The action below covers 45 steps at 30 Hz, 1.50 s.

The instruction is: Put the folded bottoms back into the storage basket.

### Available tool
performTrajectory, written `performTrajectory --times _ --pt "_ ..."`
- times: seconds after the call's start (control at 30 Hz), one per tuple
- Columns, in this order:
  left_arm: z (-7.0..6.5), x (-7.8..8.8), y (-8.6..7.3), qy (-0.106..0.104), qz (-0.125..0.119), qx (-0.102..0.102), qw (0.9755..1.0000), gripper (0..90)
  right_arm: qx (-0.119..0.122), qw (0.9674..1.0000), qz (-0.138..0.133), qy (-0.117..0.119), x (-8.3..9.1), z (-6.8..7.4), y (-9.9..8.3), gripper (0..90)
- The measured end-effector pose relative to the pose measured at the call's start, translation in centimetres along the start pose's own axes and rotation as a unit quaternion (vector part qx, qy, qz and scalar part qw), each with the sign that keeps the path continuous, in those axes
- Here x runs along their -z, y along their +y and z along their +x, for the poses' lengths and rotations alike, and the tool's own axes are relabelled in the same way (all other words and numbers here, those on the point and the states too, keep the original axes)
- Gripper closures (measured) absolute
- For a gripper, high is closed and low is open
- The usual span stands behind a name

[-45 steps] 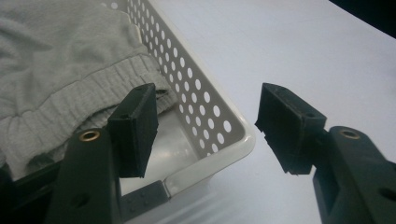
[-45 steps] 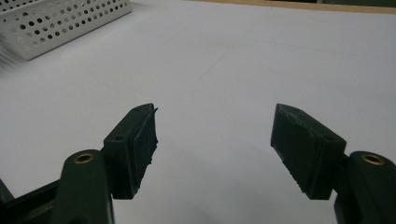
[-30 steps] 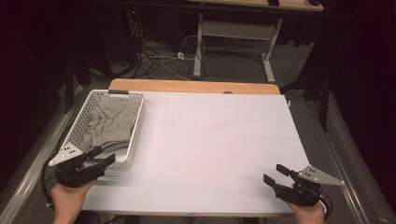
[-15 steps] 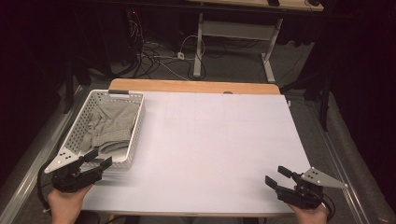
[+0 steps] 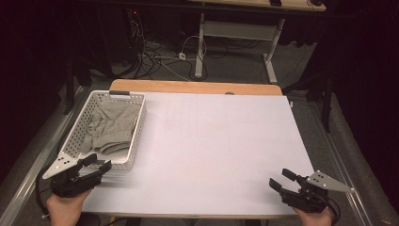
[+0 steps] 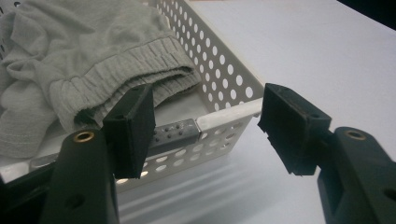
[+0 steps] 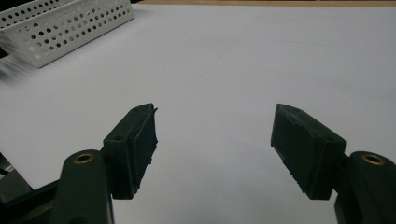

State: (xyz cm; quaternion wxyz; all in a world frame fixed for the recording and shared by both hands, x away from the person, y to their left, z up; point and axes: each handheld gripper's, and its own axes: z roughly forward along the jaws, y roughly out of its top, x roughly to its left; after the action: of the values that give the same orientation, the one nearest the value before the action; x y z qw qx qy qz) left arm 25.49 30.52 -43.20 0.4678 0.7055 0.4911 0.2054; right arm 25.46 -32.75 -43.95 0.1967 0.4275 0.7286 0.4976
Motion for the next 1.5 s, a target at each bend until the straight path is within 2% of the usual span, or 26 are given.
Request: performTrajectory --times 0.7,1.5 --pt "-0.29 0.36 -0.54 0.005 0.000 0.001 1.0000 34.5 -0.003 1.0000 0.004 0.002 -0.07 -0.01 -0.07 31.8" --pt "-0.21 0.53 -0.52 -0.002 -0.010 0.008 0.9999 34.6 -0.005 1.0000 0.003 0.005 -0.12 -0.04 -0.05 31.8"
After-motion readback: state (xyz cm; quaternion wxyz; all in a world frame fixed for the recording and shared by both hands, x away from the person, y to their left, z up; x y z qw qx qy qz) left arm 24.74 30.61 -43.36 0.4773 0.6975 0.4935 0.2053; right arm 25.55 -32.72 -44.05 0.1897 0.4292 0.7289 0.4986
